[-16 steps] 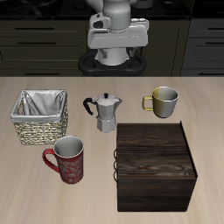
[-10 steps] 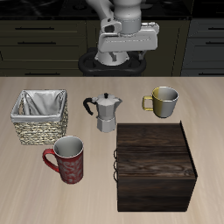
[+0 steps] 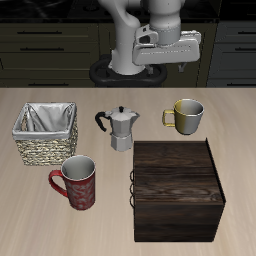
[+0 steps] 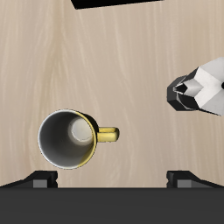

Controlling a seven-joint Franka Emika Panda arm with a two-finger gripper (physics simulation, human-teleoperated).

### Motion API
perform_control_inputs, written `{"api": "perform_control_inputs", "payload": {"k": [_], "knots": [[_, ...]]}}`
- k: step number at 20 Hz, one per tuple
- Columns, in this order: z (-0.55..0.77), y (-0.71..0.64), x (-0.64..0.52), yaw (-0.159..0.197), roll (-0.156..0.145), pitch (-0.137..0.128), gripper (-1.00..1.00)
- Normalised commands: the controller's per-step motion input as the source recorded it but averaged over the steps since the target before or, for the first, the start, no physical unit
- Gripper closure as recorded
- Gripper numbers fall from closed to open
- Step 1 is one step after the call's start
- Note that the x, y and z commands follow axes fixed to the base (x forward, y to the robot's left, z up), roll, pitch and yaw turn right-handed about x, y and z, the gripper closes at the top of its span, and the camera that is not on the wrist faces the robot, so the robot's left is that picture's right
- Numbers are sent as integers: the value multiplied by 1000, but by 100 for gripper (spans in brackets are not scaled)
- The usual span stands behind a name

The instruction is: Place the white and yellow mug in the basket

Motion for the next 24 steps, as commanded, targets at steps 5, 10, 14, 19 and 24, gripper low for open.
{"api": "perform_control_inputs", "payload": {"k": [5,10,14,19,24], "knots": [[-159,64,-142,-29,-6,-21,-100],[-246,51,-43,-25,18,-7,-100],[-186,-5,70,-24,-22,-16,-100],[-324,96,19,-29,-5,24,-100],[-348,124,-96,-43,2,24,-100]]}}
